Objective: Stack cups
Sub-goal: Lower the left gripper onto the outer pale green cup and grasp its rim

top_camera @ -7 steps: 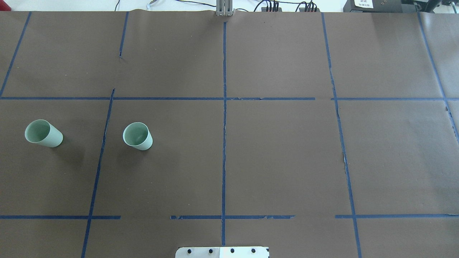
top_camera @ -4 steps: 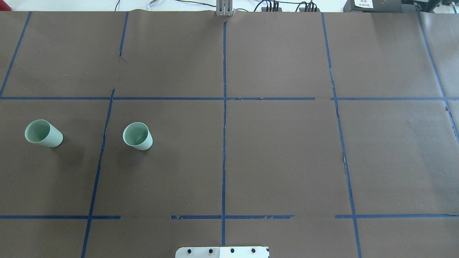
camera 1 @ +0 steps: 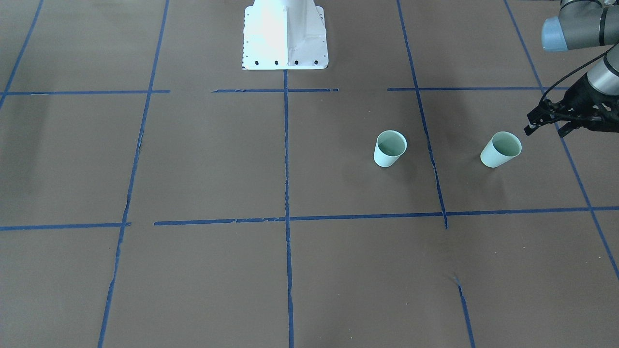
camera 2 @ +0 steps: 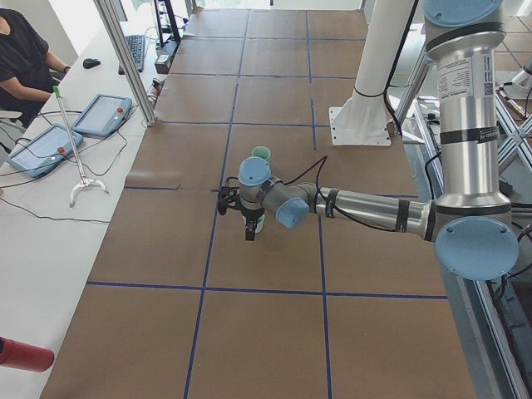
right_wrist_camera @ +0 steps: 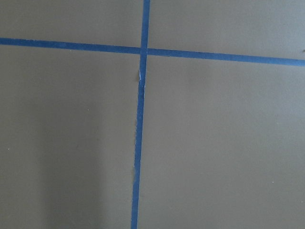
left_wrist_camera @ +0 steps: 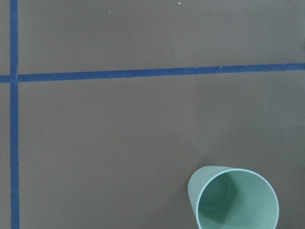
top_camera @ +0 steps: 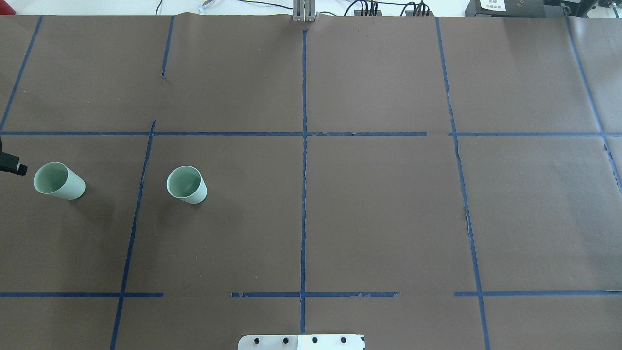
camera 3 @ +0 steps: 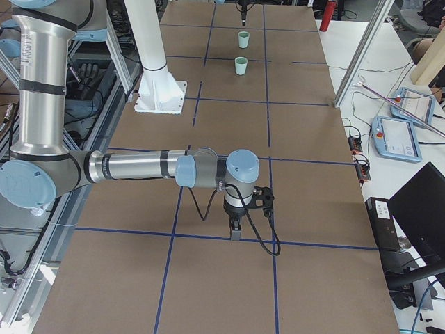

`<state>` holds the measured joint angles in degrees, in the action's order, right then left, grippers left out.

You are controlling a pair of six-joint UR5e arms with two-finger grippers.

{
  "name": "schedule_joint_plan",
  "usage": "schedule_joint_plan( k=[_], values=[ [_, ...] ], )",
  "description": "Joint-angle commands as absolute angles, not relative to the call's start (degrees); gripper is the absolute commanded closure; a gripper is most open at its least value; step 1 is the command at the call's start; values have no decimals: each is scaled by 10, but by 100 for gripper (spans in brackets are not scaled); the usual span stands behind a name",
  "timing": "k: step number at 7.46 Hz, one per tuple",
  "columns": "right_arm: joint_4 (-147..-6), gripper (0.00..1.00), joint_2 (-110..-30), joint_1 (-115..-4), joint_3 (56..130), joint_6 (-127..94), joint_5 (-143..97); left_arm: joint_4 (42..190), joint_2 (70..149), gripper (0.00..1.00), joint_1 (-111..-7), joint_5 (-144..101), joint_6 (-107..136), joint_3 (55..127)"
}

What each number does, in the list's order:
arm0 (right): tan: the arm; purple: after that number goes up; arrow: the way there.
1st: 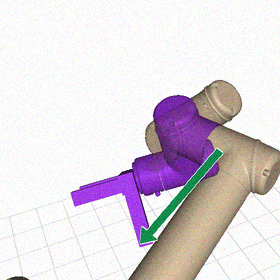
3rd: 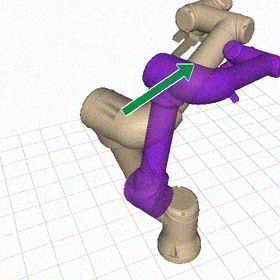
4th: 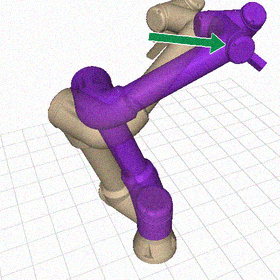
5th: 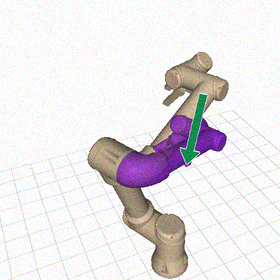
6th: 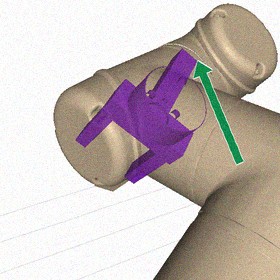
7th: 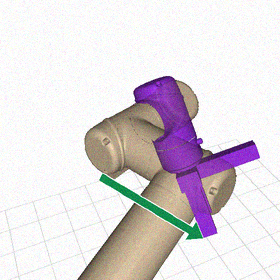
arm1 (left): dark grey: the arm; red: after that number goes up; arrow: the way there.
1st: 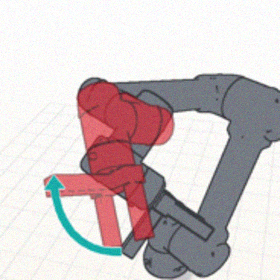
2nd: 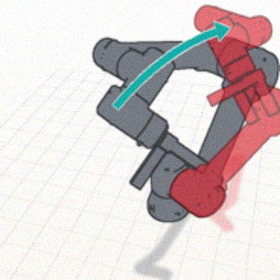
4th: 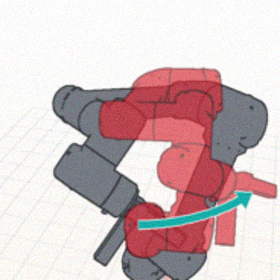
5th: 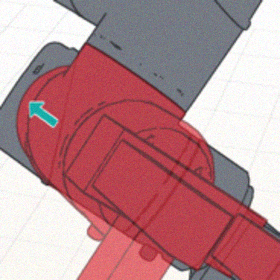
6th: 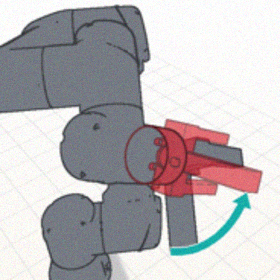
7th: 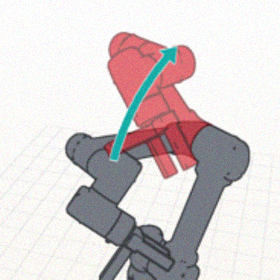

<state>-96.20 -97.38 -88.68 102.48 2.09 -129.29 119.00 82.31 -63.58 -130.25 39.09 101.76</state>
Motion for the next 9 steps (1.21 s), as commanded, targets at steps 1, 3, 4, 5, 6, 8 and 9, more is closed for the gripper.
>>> schedule_joint_plan(
  k=[1,3,4,5,6,8,9],
  values=[
    [-962,0,-974,-887,1025,21,-1293,1194,847,0,-624,-1297,404,988],
    [-962,0,-974,-887,1025,21,-1293,1194,861,0,-602,-1296,418,980],
    [-962,0,-974,-887,1025,21,-1293,1194,867,0,-586,-1296,423,976],
    [-962,0,-974,-887,1025,21,-1293,1194,867,0,-577,-1296,424,974],
    [-962,0,-974,-887,1025,21,-1293,1194,867,8,-574,-1290,423,971],
    [-962,0,-974,-887,1025,21,-1293,1194,867,51,-574,-1281,416,969],
    [-962,0,-974,-887,1025,21,-1293,1194,867,72,-574,-1281,414,967]
  ],
)
